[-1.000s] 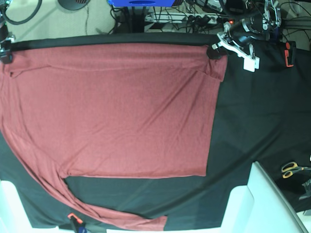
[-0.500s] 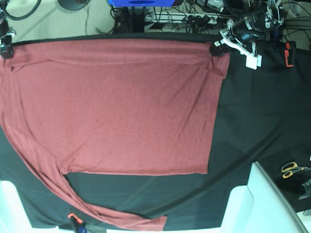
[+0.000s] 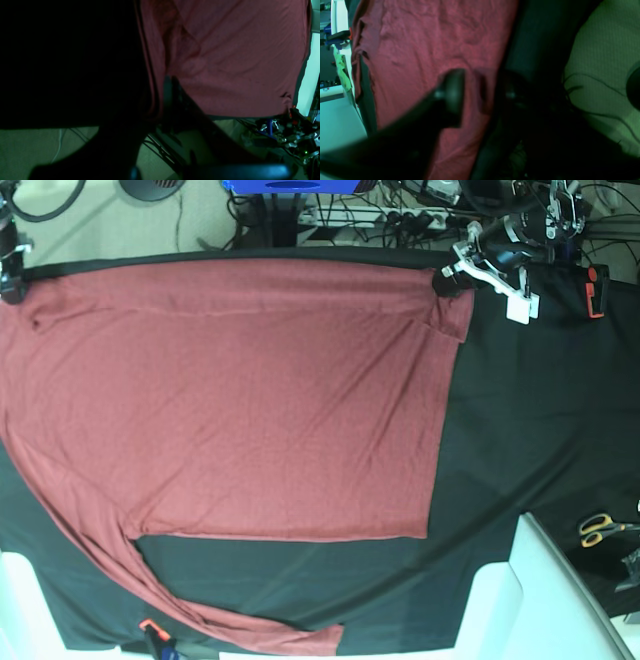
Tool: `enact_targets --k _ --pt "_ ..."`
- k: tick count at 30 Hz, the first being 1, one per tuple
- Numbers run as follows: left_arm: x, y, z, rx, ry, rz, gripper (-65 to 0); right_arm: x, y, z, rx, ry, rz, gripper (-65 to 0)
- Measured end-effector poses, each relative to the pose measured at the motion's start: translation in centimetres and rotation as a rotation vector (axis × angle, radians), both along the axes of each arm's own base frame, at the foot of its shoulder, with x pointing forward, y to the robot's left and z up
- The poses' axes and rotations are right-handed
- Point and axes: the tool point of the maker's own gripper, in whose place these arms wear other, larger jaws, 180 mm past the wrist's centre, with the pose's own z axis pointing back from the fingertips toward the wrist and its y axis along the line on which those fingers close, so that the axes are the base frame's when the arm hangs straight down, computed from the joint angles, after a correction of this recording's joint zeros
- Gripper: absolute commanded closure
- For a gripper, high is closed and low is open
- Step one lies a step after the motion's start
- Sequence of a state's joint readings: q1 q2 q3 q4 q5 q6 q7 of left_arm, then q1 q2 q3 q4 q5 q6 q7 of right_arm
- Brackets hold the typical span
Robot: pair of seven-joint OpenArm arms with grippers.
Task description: Fold the T-shirt properly
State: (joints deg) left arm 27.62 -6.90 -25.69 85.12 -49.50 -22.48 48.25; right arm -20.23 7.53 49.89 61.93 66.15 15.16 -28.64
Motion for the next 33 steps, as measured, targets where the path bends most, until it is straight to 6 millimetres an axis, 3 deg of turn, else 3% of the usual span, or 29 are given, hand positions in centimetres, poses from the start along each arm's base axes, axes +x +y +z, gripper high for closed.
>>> enact_targets --k 3,11,15,20,26,30,33 --pt "-0.1 0.0 0.0 0.001 0.002 0.001 -14.2 0.4 0.0 0.3 0.000 -0.021 0.001 -39.6" --pt "-0.3 0.2 -0.1 0.006 0.007 0.004 -43.6 0.3 0.0 0.3 -0.001 -0.020 -0.001 -39.8" --pt "-0.5 0.9 0.0 0.010 0.002 0.029 -54.3 -0.5 -0.2 0.7 -0.016 -0.006 0.004 -40.2" --pt "-1.8 5.8 0.5 0.091 0.017 0.141 -55.8 -2.4 -2.3 2.6 -0.086 -0.001 -0.040 -40.4" --pt "-2.3 10.2 1.5 0.185 0.006 0.235 -55.5 -1.6 -3.4 5.2 -0.183 0.027 0.001 -40.5" --pt "-1.7 11.9 3.1 0.233 -0.031 0.252 -55.5 0.2 -4.2 7.3 -0.320 0.072 0.098 -40.5" --pt "0.6 11.9 5.2 0.279 -0.095 0.180 -55.5 4.3 -5.2 8.9 -0.423 0.094 0.209 -40.7"
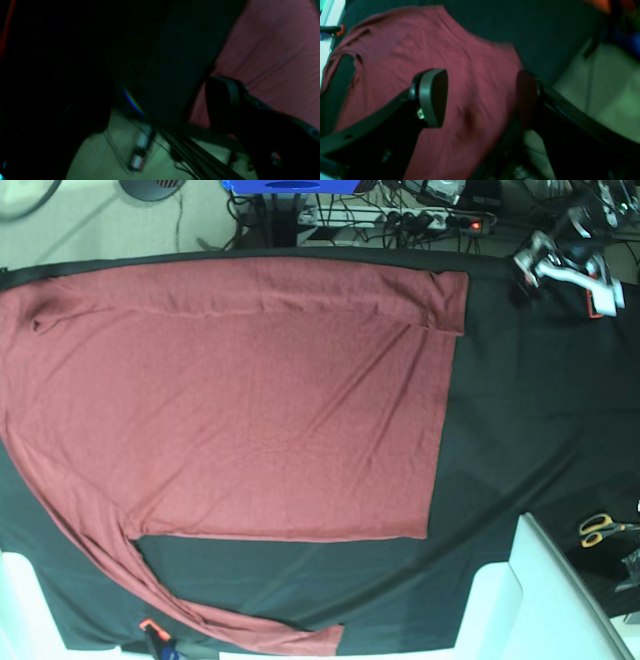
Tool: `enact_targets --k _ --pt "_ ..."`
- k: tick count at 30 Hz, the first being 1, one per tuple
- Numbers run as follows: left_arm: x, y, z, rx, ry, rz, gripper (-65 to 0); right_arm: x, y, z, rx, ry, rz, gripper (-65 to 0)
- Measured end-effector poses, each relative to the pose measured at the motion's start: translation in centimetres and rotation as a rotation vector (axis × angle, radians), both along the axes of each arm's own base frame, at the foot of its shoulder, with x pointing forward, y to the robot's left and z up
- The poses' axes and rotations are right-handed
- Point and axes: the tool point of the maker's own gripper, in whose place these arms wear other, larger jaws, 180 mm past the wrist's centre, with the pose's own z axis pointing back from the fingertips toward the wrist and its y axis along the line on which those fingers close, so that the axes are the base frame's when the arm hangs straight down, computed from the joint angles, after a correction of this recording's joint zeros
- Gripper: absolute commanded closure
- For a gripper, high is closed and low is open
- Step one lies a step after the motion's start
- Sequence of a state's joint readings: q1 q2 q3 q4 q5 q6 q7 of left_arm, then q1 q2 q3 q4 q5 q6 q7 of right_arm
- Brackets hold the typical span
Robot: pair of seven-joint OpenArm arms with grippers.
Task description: Fold the T-shirt properly
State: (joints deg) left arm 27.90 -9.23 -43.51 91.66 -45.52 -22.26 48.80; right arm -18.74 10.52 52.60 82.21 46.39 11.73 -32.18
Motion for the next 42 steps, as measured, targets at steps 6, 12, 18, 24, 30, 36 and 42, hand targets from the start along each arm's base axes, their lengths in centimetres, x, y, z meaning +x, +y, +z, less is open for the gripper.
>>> enact_targets --k 6,12,18,24,30,36,42 --pt "2.9 -3.4 2.1 0.010 -0.065 -0.148 -55.0 11.1 -0.7 1.4 -0.165 0.048 0.337 -40.7" --pt "2.8 -4.3 1.8 -0.005 -0.059 -0.167 -55.0 16.1 -1.2 -2.9 -0.176 0.163 0.463 -40.7" --pt "2.9 -4.3 1.8 -0.010 -0.064 -0.156 -55.0 18.4 -0.1 -5.7 -0.235 0.111 0.487 -40.7" --pt "2.9 -4.4 1.7 -0.015 -0.066 -0.151 -55.0 17.6 0.6 -7.4 -0.208 0.133 0.472 -40.7" --pt "2.9 -4.4 1.7 -0.015 -0.065 -0.151 -55.0 17.6 0.7 -8.0 -0.226 0.159 0.429 -40.2" --pt "2.9 -4.4 1.7 -0.014 -0.065 -0.150 -55.0 16.2 -1.5 -8.4 -0.279 0.237 0.340 -40.5" --pt "2.9 -4.4 1.7 -0.014 -0.065 -0.151 -55.0 15.0 -2.1 -8.9 -0.285 0.257 0.334 -40.5"
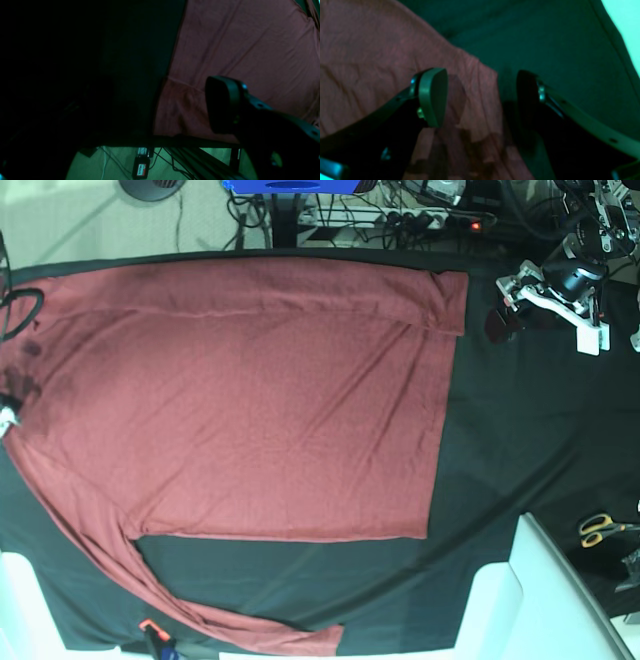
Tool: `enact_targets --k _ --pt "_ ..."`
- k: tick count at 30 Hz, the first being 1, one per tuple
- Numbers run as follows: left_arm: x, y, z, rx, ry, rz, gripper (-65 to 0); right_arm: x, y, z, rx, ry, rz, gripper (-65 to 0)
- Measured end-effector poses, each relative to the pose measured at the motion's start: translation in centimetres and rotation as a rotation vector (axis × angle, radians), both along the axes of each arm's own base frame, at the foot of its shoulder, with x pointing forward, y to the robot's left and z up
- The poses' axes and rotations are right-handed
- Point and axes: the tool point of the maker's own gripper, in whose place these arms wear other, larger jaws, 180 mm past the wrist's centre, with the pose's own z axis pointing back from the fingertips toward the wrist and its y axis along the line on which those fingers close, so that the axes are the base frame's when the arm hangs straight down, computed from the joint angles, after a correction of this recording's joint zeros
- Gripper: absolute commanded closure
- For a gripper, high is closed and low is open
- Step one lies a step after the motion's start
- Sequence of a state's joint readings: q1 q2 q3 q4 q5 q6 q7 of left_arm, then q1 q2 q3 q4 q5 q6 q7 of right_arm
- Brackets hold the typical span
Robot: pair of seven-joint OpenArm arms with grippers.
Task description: Fold the T-shirt properly
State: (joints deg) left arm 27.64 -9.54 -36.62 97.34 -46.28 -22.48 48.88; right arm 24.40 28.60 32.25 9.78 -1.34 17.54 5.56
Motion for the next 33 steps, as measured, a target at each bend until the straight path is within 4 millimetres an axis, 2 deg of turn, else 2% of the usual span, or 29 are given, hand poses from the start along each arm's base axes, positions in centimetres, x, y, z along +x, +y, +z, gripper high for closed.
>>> enact_targets --k 7,8,10,13,15,22,28,33 --pt "0.0 0.0 0.0 0.000 0.000 0.001 -55.0 -0.6 0.7 -0.8 0.001 -0.002 -0.002 -39.5" --pt "-0.1 0.0 -0.1 0.000 0.003 0.001 -55.0 -0.6 0.7 -0.8 0.001 0.000 -0.002 -37.7" --pt "-0.2 0.0 -0.1 0.000 0.006 0.001 -55.0 -0.6 0.7 -0.8 0.002 0.000 -0.002 -30.5" --pt "-0.2 0.0 -0.1 0.000 0.005 0.001 -55.0 -0.6 0.7 -0.8 0.005 -0.002 -0.005 -9.9" --pt "-0.2 0.0 -0.1 0.000 0.006 0.001 -55.0 -0.5 1.0 -0.8 0.015 -0.006 0.007 0.0" --pt "-0.3 -0.7 -0.4 -0.020 0.006 0.008 -55.0 -0.5 0.9 -0.6 -0.003 -0.005 0.019 0.0" --pt "-0.1 -0.8 -0.4 -0.018 0.004 0.004 -55.0 -3.0 0.2 -0.3 -0.014 0.027 0.007 0.0" --pt "0.0 -0.7 -0.4 -0.015 0.002 0.005 -55.0 -2.7 0.7 2.4 0.005 -0.025 0.055 0.0"
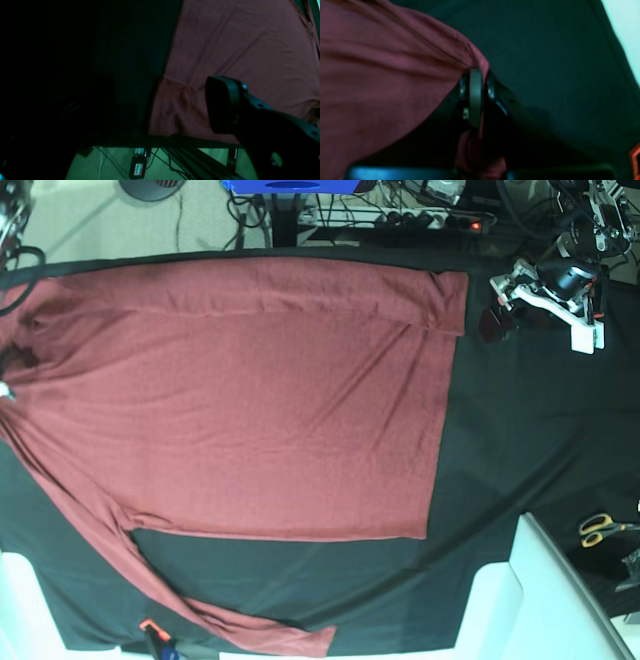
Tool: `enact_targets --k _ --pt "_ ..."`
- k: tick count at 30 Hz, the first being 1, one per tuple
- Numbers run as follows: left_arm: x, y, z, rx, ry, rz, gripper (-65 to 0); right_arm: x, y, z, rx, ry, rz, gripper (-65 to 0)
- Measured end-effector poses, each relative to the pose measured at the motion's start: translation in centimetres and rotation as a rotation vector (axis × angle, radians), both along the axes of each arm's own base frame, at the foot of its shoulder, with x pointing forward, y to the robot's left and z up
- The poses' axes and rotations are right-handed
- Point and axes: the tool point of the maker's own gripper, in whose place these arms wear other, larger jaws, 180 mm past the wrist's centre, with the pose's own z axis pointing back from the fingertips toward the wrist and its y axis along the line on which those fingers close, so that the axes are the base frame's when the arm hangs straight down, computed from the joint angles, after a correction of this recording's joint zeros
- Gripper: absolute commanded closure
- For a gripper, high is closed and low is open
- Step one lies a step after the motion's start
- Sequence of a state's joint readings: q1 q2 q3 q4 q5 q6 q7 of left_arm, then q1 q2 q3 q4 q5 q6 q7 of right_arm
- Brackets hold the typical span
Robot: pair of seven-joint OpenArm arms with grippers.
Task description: Fold the T-shirt properly
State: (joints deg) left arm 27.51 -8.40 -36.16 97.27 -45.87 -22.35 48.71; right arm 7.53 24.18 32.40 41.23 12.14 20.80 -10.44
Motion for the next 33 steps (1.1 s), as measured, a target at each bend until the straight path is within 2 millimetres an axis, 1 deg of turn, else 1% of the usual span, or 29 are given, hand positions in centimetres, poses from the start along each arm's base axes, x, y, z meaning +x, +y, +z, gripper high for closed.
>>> enact_targets --k 4,7,11,13,19,20,22,23,25,27,30,31,33 --pt "0.0 0.0 0.0 0.001 0.000 -0.001 -55.0 -0.3 1.9 0.7 -0.008 0.026 0.070 0.0" --pt "0.0 0.0 0.0 0.000 0.000 0.000 -55.0 -1.7 3.0 0.6 0.004 0.048 0.072 0.0" --pt "0.0 0.0 0.0 0.001 0.000 0.000 -55.0 -3.8 2.8 0.4 0.024 0.093 0.032 0.0" --pt "0.0 0.0 0.0 0.000 0.000 0.000 -55.0 -4.1 2.6 0.5 0.019 0.093 0.030 0.0" --pt "0.3 0.1 -0.1 -0.005 -0.004 0.004 -55.0 -5.4 3.1 -0.5 0.032 0.127 0.031 0.0" --pt "0.3 0.1 -0.3 -0.010 -0.001 0.009 -55.0 -5.6 3.2 -0.7 0.039 0.141 0.030 -0.8" --pt "0.1 0.2 -0.9 -0.022 0.014 0.018 -55.0 -6.4 3.5 -1.3 0.061 0.199 0.033 -6.9" --pt "0.0 0.3 -1.2 -0.028 0.023 0.025 -55.0 -6.6 3.7 -1.3 0.066 0.221 0.038 -11.6" --pt "-0.2 0.4 -1.8 -0.035 0.037 0.032 -55.0 -6.2 3.6 -0.2 0.040 0.206 0.049 -18.8" --pt "-0.2 0.4 -1.8 -0.035 0.036 0.032 -55.0 -5.1 3.3 1.5 0.001 0.158 0.056 -23.3" --pt "-0.1 0.3 -1.7 -0.036 0.034 0.032 -55.0 -3.2 3.8 4.3 -0.056 0.089 0.096 -24.3" --pt "-0.1 0.3 -1.7 -0.036 0.034 0.032 -55.0 -2.5 4.1 4.8 -0.067 0.075 0.112 -24.5" --pt "-0.1 0.5 -1.7 -0.033 0.034 0.031 -55.0 -0.7 5.1 5.0 -0.077 0.085 0.151 -24.8"
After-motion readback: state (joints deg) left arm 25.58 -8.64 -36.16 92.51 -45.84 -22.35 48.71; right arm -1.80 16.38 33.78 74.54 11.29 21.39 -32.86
